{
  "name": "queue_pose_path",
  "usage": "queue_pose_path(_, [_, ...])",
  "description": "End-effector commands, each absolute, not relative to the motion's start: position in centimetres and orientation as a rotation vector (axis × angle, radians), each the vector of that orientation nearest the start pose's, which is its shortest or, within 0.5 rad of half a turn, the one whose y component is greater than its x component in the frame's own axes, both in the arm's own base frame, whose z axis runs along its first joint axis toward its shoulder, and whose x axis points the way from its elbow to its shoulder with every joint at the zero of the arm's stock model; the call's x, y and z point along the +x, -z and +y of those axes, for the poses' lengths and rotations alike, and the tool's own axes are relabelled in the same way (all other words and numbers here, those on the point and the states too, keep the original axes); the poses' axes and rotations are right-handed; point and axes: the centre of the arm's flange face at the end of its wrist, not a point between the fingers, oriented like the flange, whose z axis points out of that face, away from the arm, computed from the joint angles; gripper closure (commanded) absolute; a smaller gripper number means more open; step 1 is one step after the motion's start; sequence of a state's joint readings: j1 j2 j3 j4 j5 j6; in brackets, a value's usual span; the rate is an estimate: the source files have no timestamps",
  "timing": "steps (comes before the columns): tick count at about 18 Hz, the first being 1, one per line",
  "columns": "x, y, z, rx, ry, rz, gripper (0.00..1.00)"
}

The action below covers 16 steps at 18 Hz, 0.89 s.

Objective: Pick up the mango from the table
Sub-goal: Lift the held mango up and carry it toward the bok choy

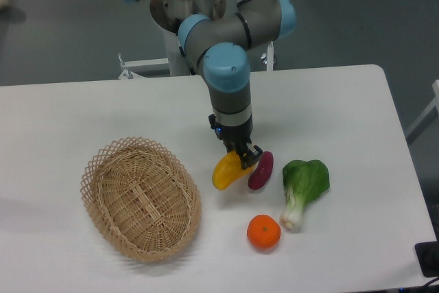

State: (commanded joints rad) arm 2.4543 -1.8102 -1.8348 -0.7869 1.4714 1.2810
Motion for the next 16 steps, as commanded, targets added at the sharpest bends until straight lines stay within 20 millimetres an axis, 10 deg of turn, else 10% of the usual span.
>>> queue_pose_path(7, [-39.3,-37.7,44.5,-2.634,-0.272,0.425,0.55])
queue_pose_path(16, [-40.3,-40.8,44.5,-2.589,-0.323,0.421,0.55])
